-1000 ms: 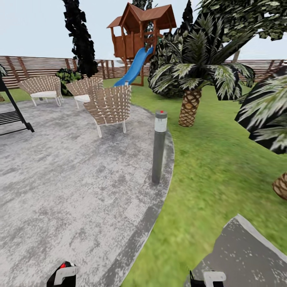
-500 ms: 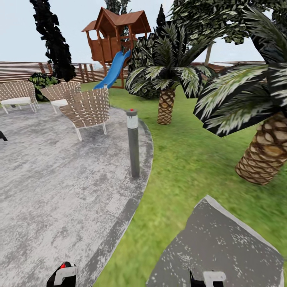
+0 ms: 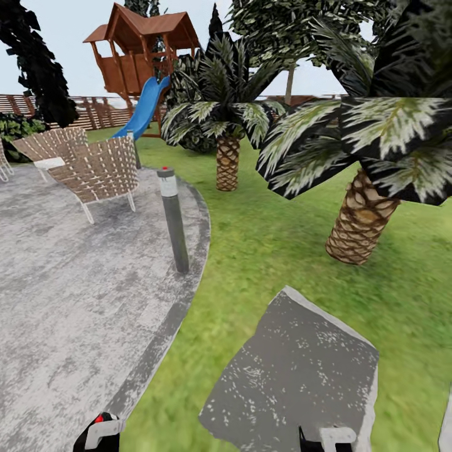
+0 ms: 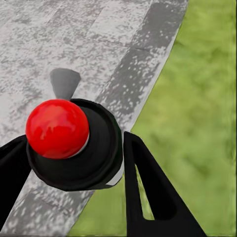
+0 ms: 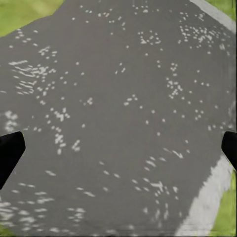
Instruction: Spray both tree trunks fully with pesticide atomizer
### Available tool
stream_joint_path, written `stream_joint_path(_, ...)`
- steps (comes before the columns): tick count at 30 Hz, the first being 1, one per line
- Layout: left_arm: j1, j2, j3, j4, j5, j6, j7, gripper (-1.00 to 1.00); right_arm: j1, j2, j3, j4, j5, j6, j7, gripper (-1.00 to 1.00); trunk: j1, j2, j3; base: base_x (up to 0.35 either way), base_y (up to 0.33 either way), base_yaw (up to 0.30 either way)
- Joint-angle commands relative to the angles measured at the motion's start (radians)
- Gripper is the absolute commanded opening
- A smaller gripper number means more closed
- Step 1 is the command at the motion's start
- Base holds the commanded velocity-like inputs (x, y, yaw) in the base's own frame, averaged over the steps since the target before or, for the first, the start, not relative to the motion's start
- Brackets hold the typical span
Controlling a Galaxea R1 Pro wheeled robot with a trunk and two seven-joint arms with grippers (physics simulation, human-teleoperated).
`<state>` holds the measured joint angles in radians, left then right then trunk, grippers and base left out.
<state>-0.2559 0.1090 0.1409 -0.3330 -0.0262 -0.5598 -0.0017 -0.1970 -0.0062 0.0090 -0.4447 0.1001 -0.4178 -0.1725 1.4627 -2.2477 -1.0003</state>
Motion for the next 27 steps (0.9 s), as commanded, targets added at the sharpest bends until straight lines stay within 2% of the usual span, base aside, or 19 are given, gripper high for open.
stream_joint_path(1, 0.0, 0.0, 0.003, 0.0, -0.003, -0.003, 0.001, -1.0, -0.001, 0.0, 0.001, 0.001, 0.01, -0.001, -0.008, 1.0, -0.001, 0.0, -0.001, -0.246, -0.192, -0.273)
stream_joint_path(12, 0.0, -0.001, 0.005, 0.0, -0.003, -0.003, 0.003, -1.0, -0.001, 0.0, 0.0, 0.001, 0.01, -0.001, -0.008, 1.0, -0.001, 0.0, -0.001, -0.214, -0.209, -0.273)
stream_joint_path(27, 0.0, -0.003, 0.005, 0.0, -0.003, -0.002, 0.003, -1.0, -0.001, 0.0, 0.001, 0.001, 0.01, -0.001, -0.008, 1.0, -0.001, 0.0, -0.001, -0.117, -0.251, -0.273)
